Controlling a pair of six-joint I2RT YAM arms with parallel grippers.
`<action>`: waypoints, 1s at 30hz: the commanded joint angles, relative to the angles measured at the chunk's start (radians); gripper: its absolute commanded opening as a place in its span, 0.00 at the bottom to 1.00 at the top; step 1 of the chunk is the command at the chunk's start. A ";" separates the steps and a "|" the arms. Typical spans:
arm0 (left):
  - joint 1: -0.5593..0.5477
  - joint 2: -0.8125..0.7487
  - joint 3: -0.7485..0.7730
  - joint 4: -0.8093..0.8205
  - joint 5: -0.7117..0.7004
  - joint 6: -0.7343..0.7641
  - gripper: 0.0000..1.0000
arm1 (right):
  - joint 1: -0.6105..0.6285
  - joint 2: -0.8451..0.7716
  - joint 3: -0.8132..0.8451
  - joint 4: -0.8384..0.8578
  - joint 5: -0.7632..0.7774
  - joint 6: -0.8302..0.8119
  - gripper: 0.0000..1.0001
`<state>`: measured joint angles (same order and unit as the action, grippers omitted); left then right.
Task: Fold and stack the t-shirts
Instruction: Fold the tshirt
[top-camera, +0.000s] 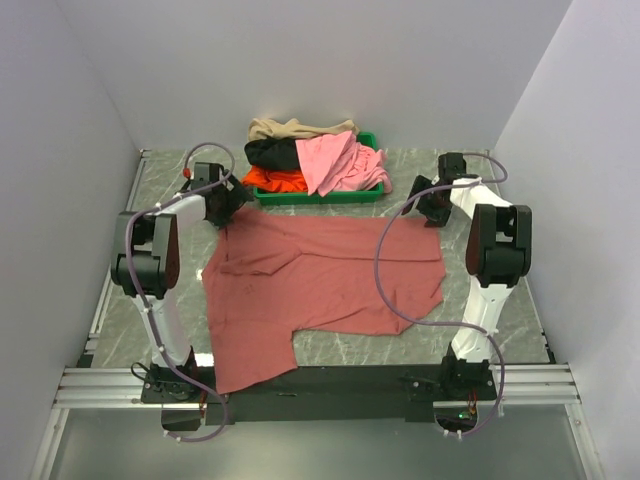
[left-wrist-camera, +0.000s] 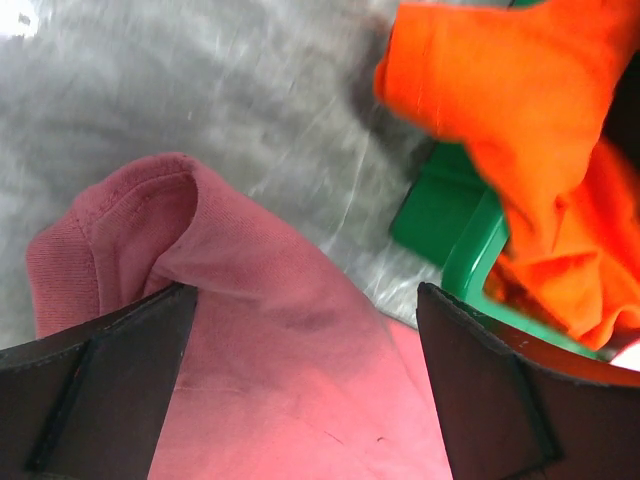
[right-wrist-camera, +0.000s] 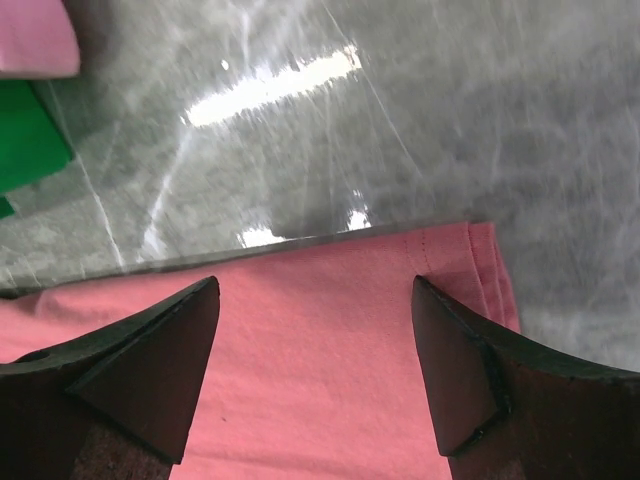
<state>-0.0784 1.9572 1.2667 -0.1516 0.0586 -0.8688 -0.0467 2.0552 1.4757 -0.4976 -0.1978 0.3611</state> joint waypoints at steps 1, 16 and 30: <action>0.014 0.055 0.042 -0.048 -0.020 0.036 0.99 | -0.008 0.023 0.032 -0.002 0.004 -0.050 0.84; -0.027 -0.470 -0.223 -0.262 -0.169 -0.068 0.99 | 0.237 -0.513 -0.303 -0.113 0.443 0.051 0.84; -0.734 -1.136 -0.650 -0.737 -0.205 -0.322 0.99 | 0.570 -0.739 -0.666 -0.127 0.502 0.265 0.80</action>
<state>-0.7238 0.8963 0.6655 -0.8082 -0.2077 -1.1271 0.5014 1.3518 0.8394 -0.6300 0.2550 0.5629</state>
